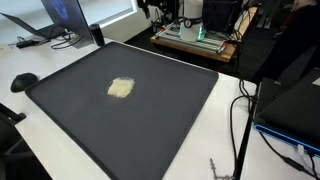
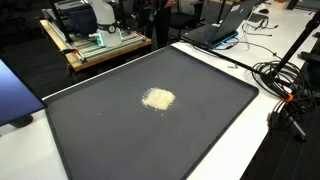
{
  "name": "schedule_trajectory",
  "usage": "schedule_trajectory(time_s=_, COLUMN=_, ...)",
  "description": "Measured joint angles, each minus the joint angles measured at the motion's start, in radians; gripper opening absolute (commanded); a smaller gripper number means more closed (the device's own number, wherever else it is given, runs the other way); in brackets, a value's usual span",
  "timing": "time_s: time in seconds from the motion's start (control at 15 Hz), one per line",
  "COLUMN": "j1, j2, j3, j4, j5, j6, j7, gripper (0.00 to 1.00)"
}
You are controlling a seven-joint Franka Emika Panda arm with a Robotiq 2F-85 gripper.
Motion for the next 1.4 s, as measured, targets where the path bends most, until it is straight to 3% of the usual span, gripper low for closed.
schedule_trajectory(time_s=0.8, j1=0.001, j2=0.011, j3=0.001, j4=0.016, j5=-0.024, j6=0.012, j7=0.003, gripper=1.0)
schedule_trajectory(time_s=1.4, j1=0.017, j2=0.267, j3=0.015, j4=0.258, j5=-0.247, j6=0.005, j7=0.144, gripper=1.0)
